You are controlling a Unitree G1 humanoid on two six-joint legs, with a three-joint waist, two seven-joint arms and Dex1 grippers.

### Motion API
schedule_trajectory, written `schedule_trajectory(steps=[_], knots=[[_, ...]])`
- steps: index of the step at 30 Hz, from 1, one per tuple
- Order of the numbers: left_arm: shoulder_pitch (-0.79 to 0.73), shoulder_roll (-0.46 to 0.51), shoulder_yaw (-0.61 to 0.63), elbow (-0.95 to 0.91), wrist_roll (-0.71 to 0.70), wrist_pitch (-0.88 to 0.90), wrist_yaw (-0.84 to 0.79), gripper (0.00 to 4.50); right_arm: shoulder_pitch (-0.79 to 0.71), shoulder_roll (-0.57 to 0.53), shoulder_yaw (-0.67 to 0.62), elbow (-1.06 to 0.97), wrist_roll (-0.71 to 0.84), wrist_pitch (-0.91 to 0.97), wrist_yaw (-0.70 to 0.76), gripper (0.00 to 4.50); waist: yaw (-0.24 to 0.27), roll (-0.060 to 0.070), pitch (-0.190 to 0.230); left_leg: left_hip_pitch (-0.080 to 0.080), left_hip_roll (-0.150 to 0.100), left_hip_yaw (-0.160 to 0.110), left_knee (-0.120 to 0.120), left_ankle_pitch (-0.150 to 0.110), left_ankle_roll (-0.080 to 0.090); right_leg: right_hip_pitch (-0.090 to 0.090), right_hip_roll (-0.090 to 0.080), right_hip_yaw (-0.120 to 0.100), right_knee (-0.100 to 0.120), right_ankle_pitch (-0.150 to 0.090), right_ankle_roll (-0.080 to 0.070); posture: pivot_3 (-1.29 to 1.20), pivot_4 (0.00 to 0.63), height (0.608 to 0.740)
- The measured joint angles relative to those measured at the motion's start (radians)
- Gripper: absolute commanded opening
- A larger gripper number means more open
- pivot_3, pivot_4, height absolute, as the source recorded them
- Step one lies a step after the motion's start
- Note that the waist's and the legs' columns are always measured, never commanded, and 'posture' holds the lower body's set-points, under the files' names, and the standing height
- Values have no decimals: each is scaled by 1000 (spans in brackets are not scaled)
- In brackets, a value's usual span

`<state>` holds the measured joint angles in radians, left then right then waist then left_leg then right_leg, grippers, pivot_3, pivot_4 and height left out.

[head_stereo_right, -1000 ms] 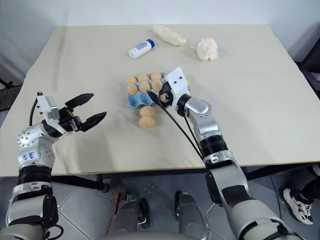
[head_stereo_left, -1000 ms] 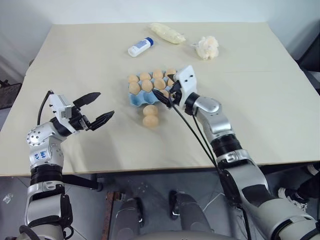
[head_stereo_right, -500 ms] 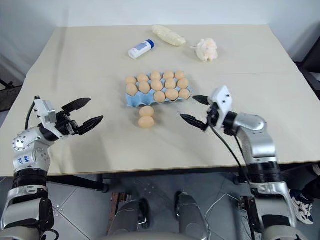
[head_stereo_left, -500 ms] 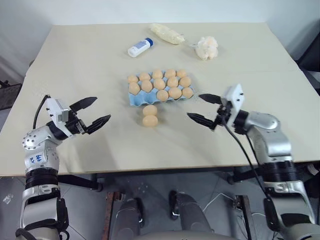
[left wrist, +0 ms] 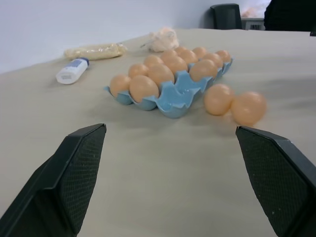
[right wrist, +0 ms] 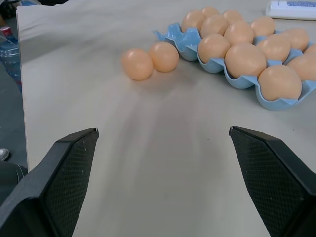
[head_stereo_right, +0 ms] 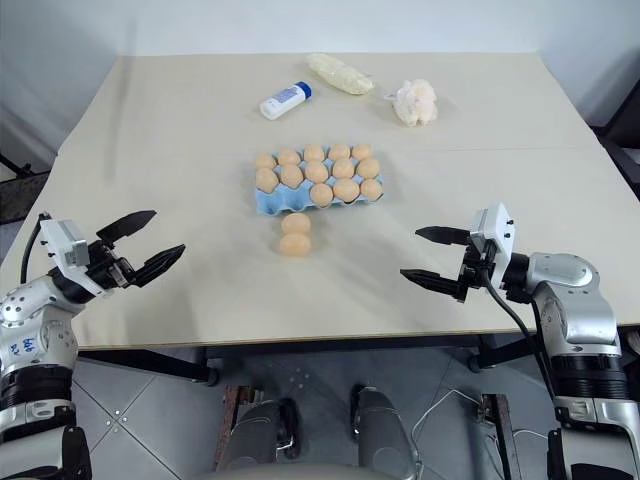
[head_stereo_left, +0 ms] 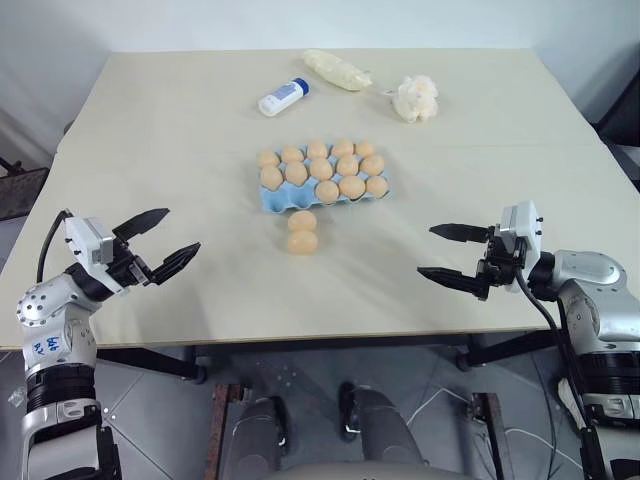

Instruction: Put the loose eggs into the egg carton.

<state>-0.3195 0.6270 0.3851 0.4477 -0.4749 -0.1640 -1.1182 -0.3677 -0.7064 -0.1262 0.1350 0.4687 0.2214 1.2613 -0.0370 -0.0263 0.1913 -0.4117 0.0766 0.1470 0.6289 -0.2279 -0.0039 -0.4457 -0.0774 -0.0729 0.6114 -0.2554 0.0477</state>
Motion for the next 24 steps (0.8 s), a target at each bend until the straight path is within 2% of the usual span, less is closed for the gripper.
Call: schedule_trajectory(steps=[3,7,17,24], knots=[[31,-4,-1,-61,-3,19,23,4500,0,0,1,-2,-7,-2,-6,4446,7,0,0,-1,0,0,-1,-1,0,0,0,0,-1,0,0,0,150,740],[79,-71,-50,-272,-5,91,118,4500,-9,12,8,-17,-8,-3,-28,4446,13,0,0,-1,0,1,-1,-3,1,0,0,1,-2,0,0,0,150,740],[110,-240,-247,-698,116,358,534,4500,-9,36,5,-35,26,-5,-24,4446,10,0,0,1,-4,3,1,-3,1,1,2,5,-1,1,2,0,150,740],[109,-356,-392,-830,258,578,797,4500,-18,35,8,-28,25,-1,-6,4446,11,0,0,1,-6,2,2,-2,2,1,2,6,-1,2,3,0,150,740]])
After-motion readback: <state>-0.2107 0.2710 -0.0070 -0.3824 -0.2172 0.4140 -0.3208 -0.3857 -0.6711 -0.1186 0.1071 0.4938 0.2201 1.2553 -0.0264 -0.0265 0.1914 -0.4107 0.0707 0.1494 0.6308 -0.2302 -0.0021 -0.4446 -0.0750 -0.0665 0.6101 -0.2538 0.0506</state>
